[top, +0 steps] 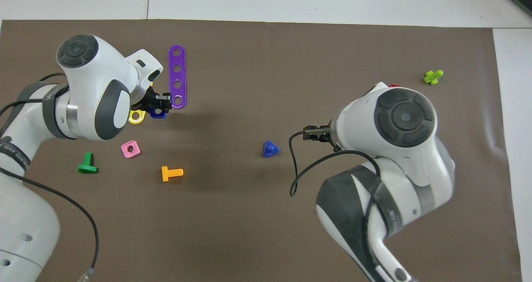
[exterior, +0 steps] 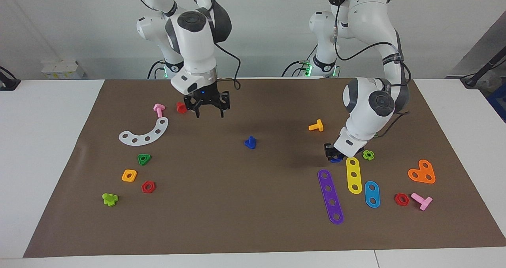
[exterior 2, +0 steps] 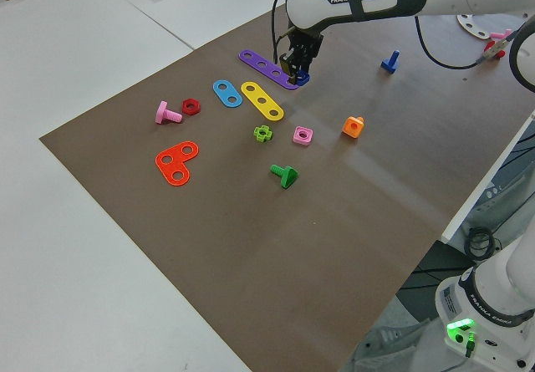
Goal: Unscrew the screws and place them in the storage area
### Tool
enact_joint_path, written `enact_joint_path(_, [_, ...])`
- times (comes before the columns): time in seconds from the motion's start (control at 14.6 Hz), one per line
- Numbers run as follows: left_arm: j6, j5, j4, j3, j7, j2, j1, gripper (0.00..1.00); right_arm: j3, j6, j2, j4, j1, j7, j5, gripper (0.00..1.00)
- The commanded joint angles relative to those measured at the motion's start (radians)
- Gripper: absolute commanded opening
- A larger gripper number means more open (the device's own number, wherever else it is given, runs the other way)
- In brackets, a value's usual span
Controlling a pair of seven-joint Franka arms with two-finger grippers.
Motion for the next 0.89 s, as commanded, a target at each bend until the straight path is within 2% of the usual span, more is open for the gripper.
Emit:
enact_joint_path(0.0, [0.155, -0.013, -0.205, -0.009, 0.048, -0.081, -0.003, 0.0, -0.003, 0.082, 0.086, 0.004, 0.055, 0.088, -0.03, 0.88])
enact_joint_path(0.07, [0.193, -0.013, -0.231, -0.009, 0.048, -0.083, -0.003, 0.05, -0.003, 0.117, 0.115, 0.006, 0.075, 0.117, -0.033, 0.88])
enact_joint_path(0.14, [0.206, -0.013, -0.236, -0.009, 0.047, -0.083, -0.004, 0.16, -0.003, 0.143, 0.14, 0.006, 0.098, 0.146, -0.034, 0.88])
enact_joint_path(0.2, [0.203, -0.013, -0.234, -0.009, 0.047, -0.083, -0.004, 0.36, -0.003, 0.169, 0.16, 0.009, 0.106, 0.154, -0.039, 0.88])
enact_joint_path(0.27, [0.203, -0.013, -0.233, -0.009, 0.048, -0.083, -0.004, 0.9, -0.003, 0.205, 0.175, 0.006, 0.108, 0.154, -0.039, 0.88])
enact_joint_path(0.34, [0.189, -0.013, -0.222, -0.009, 0.048, -0.081, -0.003, 1.0, -0.003, 0.222, 0.19, 0.006, 0.118, 0.156, -0.039, 0.87])
enact_joint_path(0.48, [0.155, -0.013, -0.179, -0.007, 0.05, -0.074, 0.02, 1.0, -0.003, 0.245, 0.236, 0.006, 0.152, 0.191, -0.037, 0.87])
enact_joint_path(0.68, [-0.022, -0.012, -0.037, -0.007, 0.053, -0.066, 0.082, 1.0, -0.003, 0.266, 0.247, -0.009, 0.169, 0.204, -0.039, 0.86])
enact_joint_path(0.75, [-0.085, -0.004, 0.003, -0.007, 0.059, -0.07, 0.117, 1.0, -0.003, 0.274, 0.244, -0.023, 0.169, 0.197, -0.039, 0.83])
enact_joint_path(0.82, [-0.145, -0.002, 0.038, -0.007, 0.099, -0.078, 0.147, 1.0, -0.003, 0.276, 0.243, -0.026, 0.169, 0.191, -0.039, 0.76])
